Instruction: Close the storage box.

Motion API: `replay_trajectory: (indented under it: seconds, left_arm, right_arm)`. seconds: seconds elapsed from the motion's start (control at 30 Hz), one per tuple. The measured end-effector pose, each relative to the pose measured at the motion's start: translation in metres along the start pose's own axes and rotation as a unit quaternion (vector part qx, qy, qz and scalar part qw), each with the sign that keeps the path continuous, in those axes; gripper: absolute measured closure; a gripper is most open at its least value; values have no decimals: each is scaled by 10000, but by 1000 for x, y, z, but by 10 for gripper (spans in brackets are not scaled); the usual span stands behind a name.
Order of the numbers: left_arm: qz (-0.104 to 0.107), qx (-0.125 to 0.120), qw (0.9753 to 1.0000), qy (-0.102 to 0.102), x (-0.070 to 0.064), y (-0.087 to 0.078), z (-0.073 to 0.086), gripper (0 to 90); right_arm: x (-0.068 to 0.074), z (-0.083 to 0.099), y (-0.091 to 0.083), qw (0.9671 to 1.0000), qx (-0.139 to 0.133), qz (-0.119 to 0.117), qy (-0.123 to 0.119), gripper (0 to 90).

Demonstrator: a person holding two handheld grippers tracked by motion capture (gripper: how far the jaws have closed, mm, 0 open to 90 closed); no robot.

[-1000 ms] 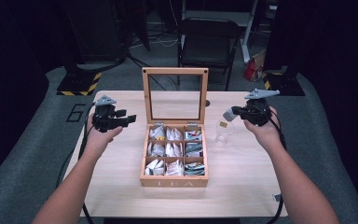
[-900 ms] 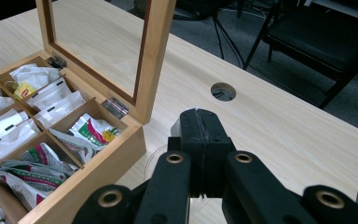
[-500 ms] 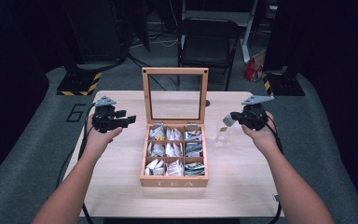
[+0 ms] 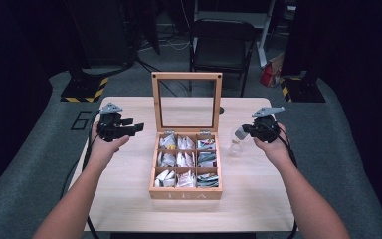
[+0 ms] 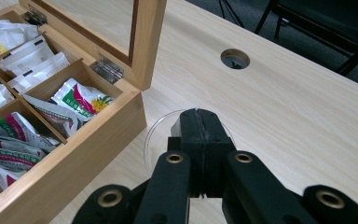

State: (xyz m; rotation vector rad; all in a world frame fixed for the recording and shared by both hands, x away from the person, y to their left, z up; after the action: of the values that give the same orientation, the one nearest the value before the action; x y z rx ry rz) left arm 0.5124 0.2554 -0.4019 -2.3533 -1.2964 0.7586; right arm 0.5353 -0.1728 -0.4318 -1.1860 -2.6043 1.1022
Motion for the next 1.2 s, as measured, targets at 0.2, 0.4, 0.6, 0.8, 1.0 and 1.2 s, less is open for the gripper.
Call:
replay_trajectory:
  seconds: [0.2, 0.4, 0.6, 0.8, 1.0, 1.2]
  left_arm:
    - [-16, 4, 10000, 11, 2, -1, 0, 443]
    - [0, 34, 10000, 4, 2, -1, 0, 443]
    - [-7, 5, 10000, -8, 2, -1, 1, 443]
    - [-4, -14, 10000, -1, 2, -3, 1, 442]
    - [2, 7, 10000, -10, 2, -2, 1, 440]
    - [10, -19, 10000, -22, 3, -1, 0, 438]
  right_arm:
    - [2, 5, 7, 9999, 92, -32, 34, 900]
    - [4, 8, 15, 9997, 204, -74, 78, 897]
    - [7, 12, 23, 9994, 313, -121, 22, 868]
    - [8, 8, 19, 9996, 254, -108, 23, 839]
    - [11, -2, 15, 9999, 82, -126, 1, 782]
    - [20, -18, 7, 9991, -247, -340, 44, 698]
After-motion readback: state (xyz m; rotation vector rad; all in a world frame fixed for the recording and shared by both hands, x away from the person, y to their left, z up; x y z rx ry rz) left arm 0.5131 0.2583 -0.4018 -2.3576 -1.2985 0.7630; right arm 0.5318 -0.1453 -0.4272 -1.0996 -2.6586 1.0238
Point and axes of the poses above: each handheld gripper's, and its own axes: y roughly forward along the jaws, z roughly out of its underside, x roughly to its left, the point moved 6 cm from there along y, roughly forward along the jaws, and after that the axes turned 12 degrees about -y, right-handed, at the moved point
